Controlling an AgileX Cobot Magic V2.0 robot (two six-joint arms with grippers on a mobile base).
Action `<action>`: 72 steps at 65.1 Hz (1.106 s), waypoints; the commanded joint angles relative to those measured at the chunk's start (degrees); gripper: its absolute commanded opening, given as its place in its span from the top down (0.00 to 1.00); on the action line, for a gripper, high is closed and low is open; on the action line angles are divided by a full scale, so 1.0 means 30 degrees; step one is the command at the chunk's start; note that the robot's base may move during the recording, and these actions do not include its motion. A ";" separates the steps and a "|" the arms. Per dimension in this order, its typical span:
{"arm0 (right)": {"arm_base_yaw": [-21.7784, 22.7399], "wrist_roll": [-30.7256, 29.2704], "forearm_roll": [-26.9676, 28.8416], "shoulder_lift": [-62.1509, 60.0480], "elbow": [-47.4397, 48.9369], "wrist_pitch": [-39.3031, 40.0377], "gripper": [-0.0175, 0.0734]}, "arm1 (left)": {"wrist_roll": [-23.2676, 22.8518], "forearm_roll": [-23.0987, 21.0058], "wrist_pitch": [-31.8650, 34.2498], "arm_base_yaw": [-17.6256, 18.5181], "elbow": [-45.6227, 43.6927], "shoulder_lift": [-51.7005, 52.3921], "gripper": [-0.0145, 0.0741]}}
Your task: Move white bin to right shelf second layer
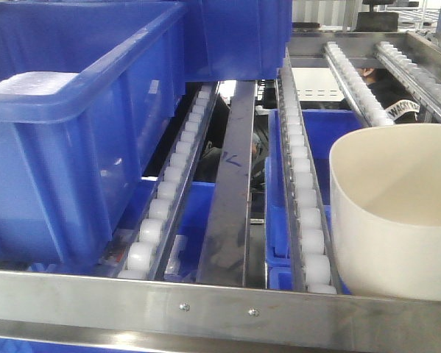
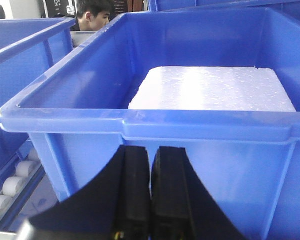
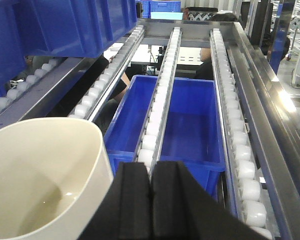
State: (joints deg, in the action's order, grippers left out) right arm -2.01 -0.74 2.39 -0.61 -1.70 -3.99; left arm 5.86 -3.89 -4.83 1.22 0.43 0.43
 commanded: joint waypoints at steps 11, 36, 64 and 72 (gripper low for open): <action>0.0085 0.0031 -0.0230 -0.0379 0.0303 0.1729 0.75 | -0.0050 -0.0115 0.1609 -0.0041 0.0702 0.0303 0.74; 0.0085 0.0031 -0.0230 -0.0379 0.0303 0.1729 0.75 | -0.0050 -0.0115 0.1609 -0.0041 0.0702 0.0303 0.74; 0.0085 0.0031 -0.0230 -0.0379 0.0303 0.1669 0.75 | -0.0050 -0.0115 0.1609 -0.0041 0.0702 0.0303 0.74; 0.0085 0.0031 -0.0230 -0.0379 0.0303 0.1669 0.75 | -0.0050 -0.0115 0.1609 -0.0041 0.0702 0.0303 0.74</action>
